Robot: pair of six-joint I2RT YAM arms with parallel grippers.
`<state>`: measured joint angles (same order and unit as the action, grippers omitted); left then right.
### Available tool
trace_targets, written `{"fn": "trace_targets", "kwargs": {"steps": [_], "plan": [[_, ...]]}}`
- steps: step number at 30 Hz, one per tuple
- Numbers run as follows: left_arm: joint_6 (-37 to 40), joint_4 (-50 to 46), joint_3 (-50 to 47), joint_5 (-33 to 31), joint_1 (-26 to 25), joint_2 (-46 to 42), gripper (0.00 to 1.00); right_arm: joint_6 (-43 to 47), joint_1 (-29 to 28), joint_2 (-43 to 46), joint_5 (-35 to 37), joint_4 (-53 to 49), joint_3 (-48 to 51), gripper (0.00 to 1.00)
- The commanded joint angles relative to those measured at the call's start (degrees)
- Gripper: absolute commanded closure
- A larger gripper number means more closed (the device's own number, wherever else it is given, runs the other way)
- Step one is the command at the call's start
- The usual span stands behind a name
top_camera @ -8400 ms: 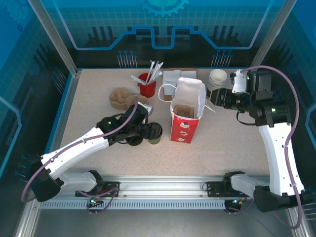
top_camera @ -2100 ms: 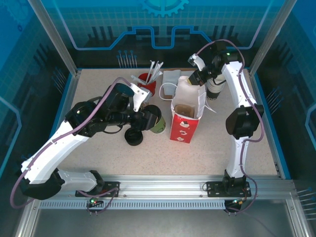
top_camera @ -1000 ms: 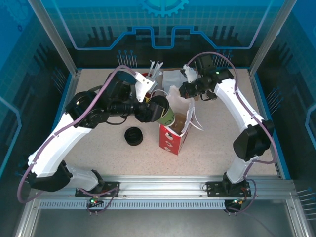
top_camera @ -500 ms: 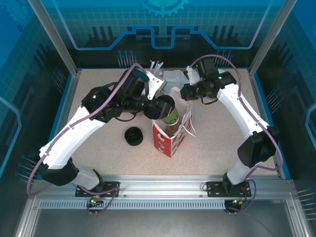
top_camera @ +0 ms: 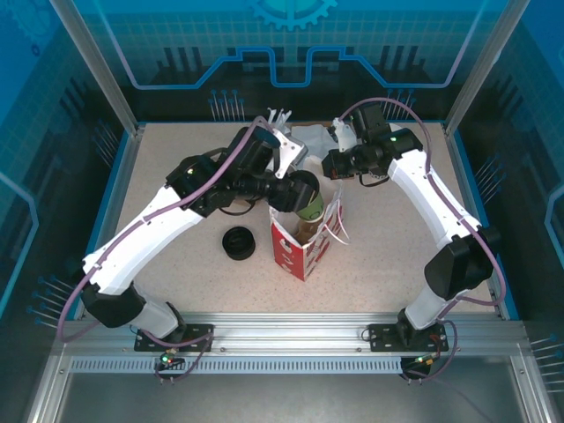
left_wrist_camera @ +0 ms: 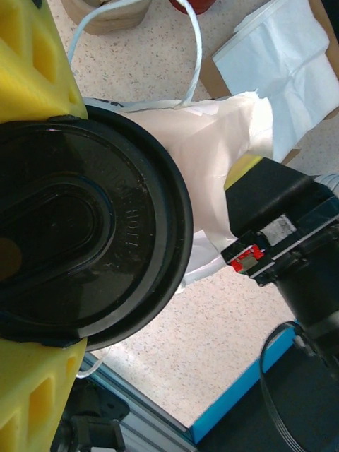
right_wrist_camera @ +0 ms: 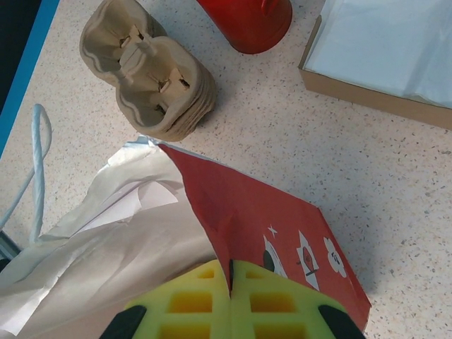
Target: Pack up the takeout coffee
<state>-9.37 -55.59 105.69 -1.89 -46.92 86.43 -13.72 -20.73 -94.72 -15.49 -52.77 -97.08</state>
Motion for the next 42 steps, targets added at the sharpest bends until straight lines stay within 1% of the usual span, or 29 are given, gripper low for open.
{"fn": "trace_targets", "kwargs": {"steps": [1,9,14,16,20,25,29,36,42], "plan": [[2.2,2.9,-1.6,-2.4,0.5,0.6,0.37,0.4,-0.3,0.9,-1.9,0.8,0.2,1.00],[3.0,5.9,-3.7,-5.2,1.0,3.0,0.36,-0.7,-0.2,1.8,-2.8,1.3,0.6,1.00],[1.4,12.6,-8.6,-5.5,1.0,2.9,0.36,-0.6,0.0,2.2,-3.9,2.2,1.7,1.00],[1.0,13.7,-9.7,-5.4,1.0,3.0,0.36,-0.2,0.0,2.6,-3.7,2.8,2.3,1.00],[0.4,15.8,-11.8,-5.6,0.9,2.5,0.36,2.5,0.0,3.0,-5.6,4.3,3.4,1.00],[-1.8,14.5,-11.0,-5.8,0.6,3.5,0.36,4.4,0.2,2.8,-6.7,4.1,3.9,1.00],[-3.5,13.3,-11.5,-7.4,-0.3,4.0,0.37,4.4,0.6,2.5,-7.1,3.2,3.0,1.00],[-3.9,12.1,-12.0,-11.1,-2.9,4.9,0.37,3.8,0.8,1.8,-6.1,1.9,0.5,1.00],[-4.7,11.9,-12.6,-13.3,-3.8,4.8,0.37,3.2,1.7,0.8,-7.7,0.7,-1.9,1.00]]}}
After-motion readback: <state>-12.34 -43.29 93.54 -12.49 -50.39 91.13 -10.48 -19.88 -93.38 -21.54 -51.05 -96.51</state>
